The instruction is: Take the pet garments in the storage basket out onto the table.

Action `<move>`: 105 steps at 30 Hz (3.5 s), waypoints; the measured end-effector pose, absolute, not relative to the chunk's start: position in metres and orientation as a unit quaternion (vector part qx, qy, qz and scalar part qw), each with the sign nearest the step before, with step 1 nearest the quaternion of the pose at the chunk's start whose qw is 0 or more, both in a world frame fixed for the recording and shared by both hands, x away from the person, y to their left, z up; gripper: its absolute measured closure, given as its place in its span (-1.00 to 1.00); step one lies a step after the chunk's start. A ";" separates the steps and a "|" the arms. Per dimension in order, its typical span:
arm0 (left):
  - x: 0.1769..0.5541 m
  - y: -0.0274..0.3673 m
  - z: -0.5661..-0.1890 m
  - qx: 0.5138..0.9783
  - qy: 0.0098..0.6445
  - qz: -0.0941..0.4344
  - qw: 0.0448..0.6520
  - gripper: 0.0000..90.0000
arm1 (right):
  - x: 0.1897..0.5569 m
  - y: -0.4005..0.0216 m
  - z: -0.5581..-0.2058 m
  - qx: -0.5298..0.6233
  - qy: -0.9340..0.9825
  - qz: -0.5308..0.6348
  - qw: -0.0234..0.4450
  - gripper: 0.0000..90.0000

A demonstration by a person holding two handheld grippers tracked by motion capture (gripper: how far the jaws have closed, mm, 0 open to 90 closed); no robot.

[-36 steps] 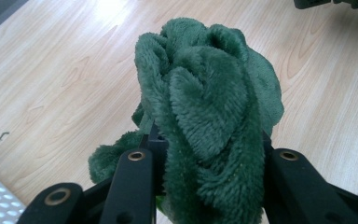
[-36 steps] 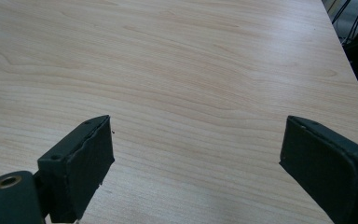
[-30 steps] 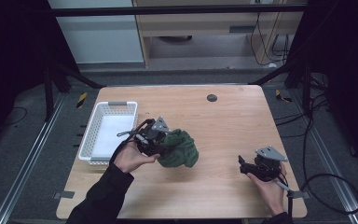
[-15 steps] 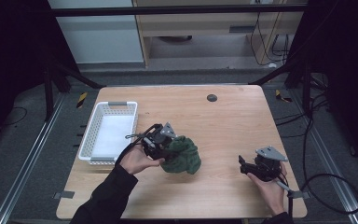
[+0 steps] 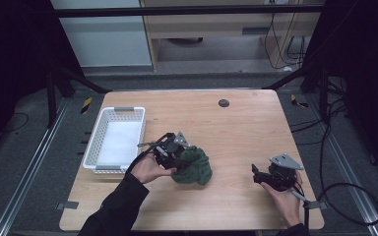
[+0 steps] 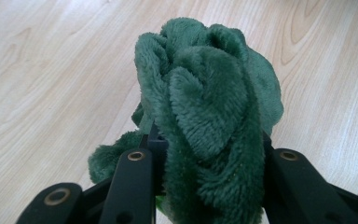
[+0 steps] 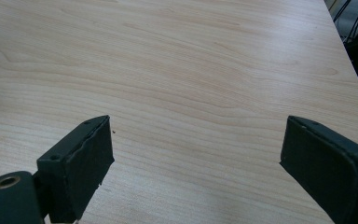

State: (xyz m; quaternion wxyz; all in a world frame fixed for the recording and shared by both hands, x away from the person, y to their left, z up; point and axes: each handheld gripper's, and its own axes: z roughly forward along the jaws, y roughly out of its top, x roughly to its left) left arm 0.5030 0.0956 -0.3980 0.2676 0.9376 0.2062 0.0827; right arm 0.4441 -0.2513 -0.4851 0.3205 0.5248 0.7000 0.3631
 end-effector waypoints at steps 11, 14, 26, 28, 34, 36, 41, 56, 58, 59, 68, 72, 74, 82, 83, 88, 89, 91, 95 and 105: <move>0.503 0.086 -0.411 0.944 0.193 0.072 0.256 0.41 | 0.444 -0.251 -0.485 0.524 0.700 0.363 0.321 -0.80; 0.504 0.085 -0.414 0.945 0.193 0.066 0.255 0.38 | 0.444 -0.251 -0.485 0.524 0.700 0.363 0.320 -0.80; 0.507 0.084 -0.422 0.946 0.203 0.062 0.244 0.04 | 0.444 -0.251 -0.486 0.525 0.702 0.361 0.319 -0.80; 0.507 0.085 -0.422 0.946 0.204 0.062 0.243 -0.07 | 0.444 -0.251 -0.486 0.524 0.702 0.361 0.320 -0.80; 0.505 0.088 -0.419 0.943 0.206 0.070 0.252 -0.36 | 0.444 -0.251 -0.485 0.525 0.701 0.362 0.319 -0.80; 0.504 0.089 -0.417 0.942 0.206 0.071 0.256 -0.43 | 0.444 -0.251 -0.485 0.524 0.702 0.361 0.320 -0.80; 0.499 0.096 -0.409 0.935 0.208 0.083 0.275 -0.56 | 0.444 -0.251 -0.485 0.526 0.700 0.362 0.319 -0.81; 0.486 0.122 -0.392 0.897 0.251 0.111 0.347 -0.60 | 0.444 -0.251 -0.486 0.525 0.702 0.360 0.320 -0.81; 0.484 0.126 -0.391 0.890 0.256 0.115 0.358 -0.59 | 0.444 -0.251 -0.486 0.525 0.701 0.360 0.320 -0.81; 0.483 0.129 -0.389 0.885 0.261 0.117 0.367 -0.59 | 0.444 -0.251 -0.486 0.525 0.701 0.360 0.320 -0.81; 0.472 0.154 -0.382 0.849 0.294 0.149 0.414 -0.54 | 0.444 -0.251 -0.486 0.526 0.701 0.360 0.320 -0.81; 0.466 0.166 -0.384 0.835 0.307 0.162 0.426 -0.49 | 0.444 -0.251 -0.486 0.526 0.701 0.360 0.319 -0.81; 0.464 0.170 -0.387 0.830 0.314 0.167 0.429 -0.46 | 0.444 -0.251 -0.486 0.527 0.701 0.360 0.319 -0.81; 0.451 0.187 -0.403 0.811 0.337 0.186 0.441 -0.29 | 0.444 -0.251 -0.486 0.526 0.701 0.360 0.319 -0.81; 0.450 0.189 -0.405 0.809 0.341 0.185 0.442 -0.28 | 0.444 -0.251 -0.486 0.526 0.701 0.360 0.319 -0.81; 0.443 0.204 -0.418 0.798 0.355 0.180 0.452 -0.18 | 0.444 -0.251 -0.486 0.526 0.702 0.361 0.318 -0.81; 0.441 0.206 -0.421 0.797 0.357 0.183 0.452 -0.17 | 0.444 -0.251 -0.487 0.526 0.702 0.361 0.318 -0.81; 0.437 0.210 -0.427 0.793 0.361 0.184 0.454 -0.12 | 0.443 -0.251 -0.487 0.525 0.702 0.361 0.317 -0.81; 0.431 0.219 -0.437 0.786 0.374 0.187 0.456 -0.06 | 0.442 -0.251 -0.487 0.523 0.704 0.361 0.316 -0.81; 0.419 0.238 -0.457 0.782 0.393 0.180 0.448 0.00 | 0.440 -0.251 -0.488 0.523 0.705 0.362 0.314 -0.81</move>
